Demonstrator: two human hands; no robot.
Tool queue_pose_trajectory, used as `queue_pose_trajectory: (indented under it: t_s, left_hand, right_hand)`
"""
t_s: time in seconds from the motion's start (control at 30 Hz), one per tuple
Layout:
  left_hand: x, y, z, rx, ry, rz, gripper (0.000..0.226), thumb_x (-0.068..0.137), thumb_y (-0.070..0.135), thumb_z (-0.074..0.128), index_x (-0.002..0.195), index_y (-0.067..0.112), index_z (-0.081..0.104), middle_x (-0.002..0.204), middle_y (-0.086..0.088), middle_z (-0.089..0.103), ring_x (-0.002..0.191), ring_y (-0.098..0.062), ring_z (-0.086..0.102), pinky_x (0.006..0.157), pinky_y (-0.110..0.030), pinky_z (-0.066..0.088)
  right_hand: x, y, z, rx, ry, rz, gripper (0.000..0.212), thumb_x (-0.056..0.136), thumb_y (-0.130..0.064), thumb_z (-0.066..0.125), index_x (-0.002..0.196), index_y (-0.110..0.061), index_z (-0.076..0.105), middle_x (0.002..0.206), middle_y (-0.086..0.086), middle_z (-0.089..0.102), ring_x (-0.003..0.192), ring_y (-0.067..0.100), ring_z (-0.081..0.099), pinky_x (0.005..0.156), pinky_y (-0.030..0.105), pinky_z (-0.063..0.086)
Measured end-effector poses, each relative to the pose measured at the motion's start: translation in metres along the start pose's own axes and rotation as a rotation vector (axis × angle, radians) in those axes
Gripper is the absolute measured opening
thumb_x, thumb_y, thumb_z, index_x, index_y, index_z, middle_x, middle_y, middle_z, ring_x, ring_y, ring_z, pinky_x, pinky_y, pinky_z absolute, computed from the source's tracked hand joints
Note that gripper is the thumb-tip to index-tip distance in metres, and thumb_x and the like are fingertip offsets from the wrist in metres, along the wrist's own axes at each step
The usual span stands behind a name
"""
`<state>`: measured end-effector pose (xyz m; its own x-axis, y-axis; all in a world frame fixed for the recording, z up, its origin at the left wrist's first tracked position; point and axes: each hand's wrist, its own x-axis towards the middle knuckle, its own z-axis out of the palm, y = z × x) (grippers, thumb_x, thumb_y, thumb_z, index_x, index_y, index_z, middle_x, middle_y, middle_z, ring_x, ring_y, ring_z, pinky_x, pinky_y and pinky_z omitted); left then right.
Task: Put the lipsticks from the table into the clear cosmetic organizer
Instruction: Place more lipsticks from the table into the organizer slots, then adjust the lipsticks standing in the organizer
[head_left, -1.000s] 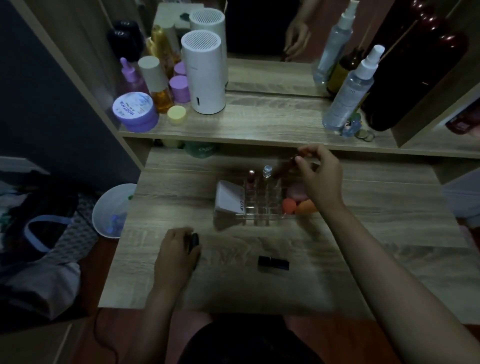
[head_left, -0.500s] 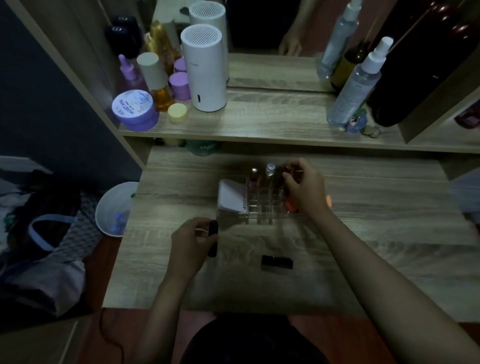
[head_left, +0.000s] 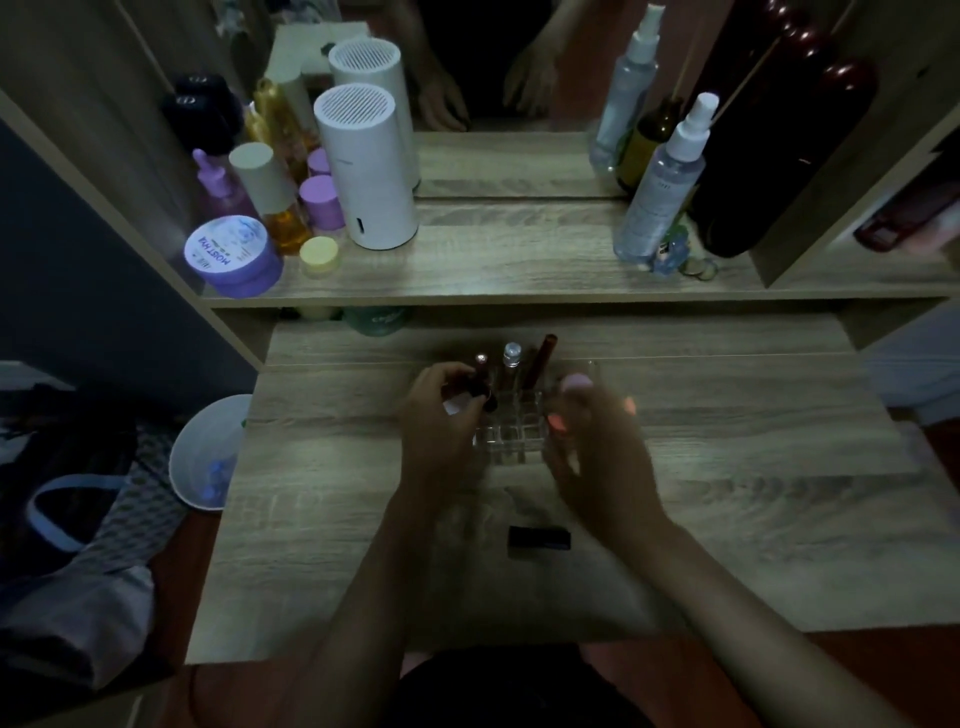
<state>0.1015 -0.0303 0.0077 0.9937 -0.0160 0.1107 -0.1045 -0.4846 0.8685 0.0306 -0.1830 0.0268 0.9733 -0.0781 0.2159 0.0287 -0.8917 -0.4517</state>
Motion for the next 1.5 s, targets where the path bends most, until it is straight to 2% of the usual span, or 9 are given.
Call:
queue_pose_trajectory:
  t_s: [0.1, 0.23, 0.33, 0.43, 0.63, 0.77, 0.83, 0.93, 1.5]
  left_hand:
    - [0.002, -0.002, 0.008, 0.044, -0.022, 0.015, 0.027, 0.075, -0.003, 0.069, 0.101, 0.0, 0.066, 0.105, -0.018, 0.067, 0.098, -0.026, 0.062, 0.085, -0.025, 0.05]
    - [0.004, -0.004, 0.012, 0.064, -0.034, 0.024, 0.026, 0.077, -0.003, 0.068, 0.102, 0.0, 0.065, 0.107, -0.018, 0.064, 0.097, -0.023, 0.061, 0.081, -0.013, 0.045]
    - [0.007, -0.005, 0.011, 0.082, -0.049, 0.037, 0.026, 0.077, -0.003, 0.068, 0.102, 0.0, 0.064, 0.107, -0.017, 0.064, 0.094, -0.017, 0.059, 0.074, -0.003, 0.044]
    - [0.008, -0.008, 0.009, 0.107, -0.057, 0.062, 0.026, 0.077, -0.005, 0.068, 0.102, -0.001, 0.064, 0.106, -0.018, 0.064, 0.091, -0.01, 0.054, 0.075, 0.008, 0.04]
    - [0.007, -0.016, 0.013, 0.171, -0.13, 0.037, 0.025, 0.077, 0.0, 0.068, 0.102, 0.005, 0.065, 0.104, -0.014, 0.066, 0.094, -0.027, 0.062, 0.089, -0.045, 0.053]
    - [0.004, -0.02, 0.018, 0.228, -0.148, 0.001, 0.023, 0.079, 0.004, 0.067, 0.101, 0.009, 0.065, 0.104, -0.009, 0.069, 0.095, -0.022, 0.064, 0.096, -0.015, 0.031]
    - [0.004, -0.018, 0.02, 0.246, -0.155, -0.016, 0.023, 0.079, 0.006, 0.067, 0.102, 0.01, 0.065, 0.105, -0.008, 0.069, 0.094, -0.02, 0.064, 0.109, -0.029, 0.03]
    - [0.009, -0.015, 0.019, 0.268, -0.173, -0.002, 0.026, 0.078, 0.005, 0.067, 0.103, 0.008, 0.065, 0.105, -0.01, 0.069, 0.099, -0.023, 0.062, 0.101, -0.051, 0.044]
    - [0.009, -0.006, 0.012, 0.262, -0.183, 0.046, 0.019, 0.08, 0.008, 0.066, 0.099, 0.008, 0.065, 0.104, -0.01, 0.067, 0.098, -0.022, 0.061, 0.097, -0.049, 0.047]
  right_hand:
    - [-0.037, 0.007, 0.017, -0.094, -0.311, -0.081, 0.029, 0.076, -0.019, 0.068, 0.104, -0.016, 0.062, 0.106, 0.009, 0.063, 0.092, 0.029, 0.061, 0.075, 0.04, 0.051]
    - [-0.057, 0.017, 0.029, -0.161, -0.481, -0.073, 0.034, 0.068, -0.025, 0.071, 0.101, -0.021, 0.063, 0.096, 0.003, 0.063, 0.086, 0.025, 0.06, 0.077, 0.03, 0.043]
    - [-0.063, 0.02, 0.034, -0.208, -0.436, -0.082, 0.032, 0.057, -0.021, 0.081, 0.085, -0.022, 0.067, 0.077, 0.0, 0.065, 0.07, 0.021, 0.064, 0.069, 0.023, 0.034]
    - [-0.06, 0.021, 0.032, -0.206, -0.465, -0.057, 0.02, 0.073, -0.018, 0.07, 0.092, -0.02, 0.066, 0.091, 0.002, 0.065, 0.086, 0.022, 0.063, 0.077, 0.027, 0.043]
    - [-0.018, 0.015, 0.009, 0.134, -0.291, 0.052, 0.028, 0.08, -0.009, 0.066, 0.107, -0.01, 0.063, 0.11, 0.011, 0.061, 0.095, 0.026, 0.061, 0.076, 0.034, 0.051]
    - [0.025, 0.001, -0.001, 0.157, -0.092, 0.036, 0.023, 0.072, 0.004, 0.071, 0.092, -0.004, 0.064, 0.094, 0.013, 0.066, 0.081, 0.019, 0.06, 0.068, 0.015, 0.038]
    - [0.039, -0.002, 0.001, 0.153, -0.078, -0.007, 0.02, 0.073, 0.006, 0.067, 0.092, -0.002, 0.065, 0.096, 0.015, 0.066, 0.084, 0.024, 0.061, 0.072, 0.025, 0.043]
    - [0.05, -0.003, 0.008, 0.114, -0.089, -0.049, 0.019, 0.082, 0.002, 0.06, 0.099, -0.004, 0.065, 0.104, 0.014, 0.064, 0.091, 0.029, 0.062, 0.079, 0.041, 0.05]
    - [0.055, -0.009, 0.023, -0.016, -0.237, -0.131, 0.02, 0.09, -0.006, 0.053, 0.106, -0.004, 0.064, 0.121, 0.016, 0.056, 0.098, 0.026, 0.061, 0.078, 0.021, 0.035]
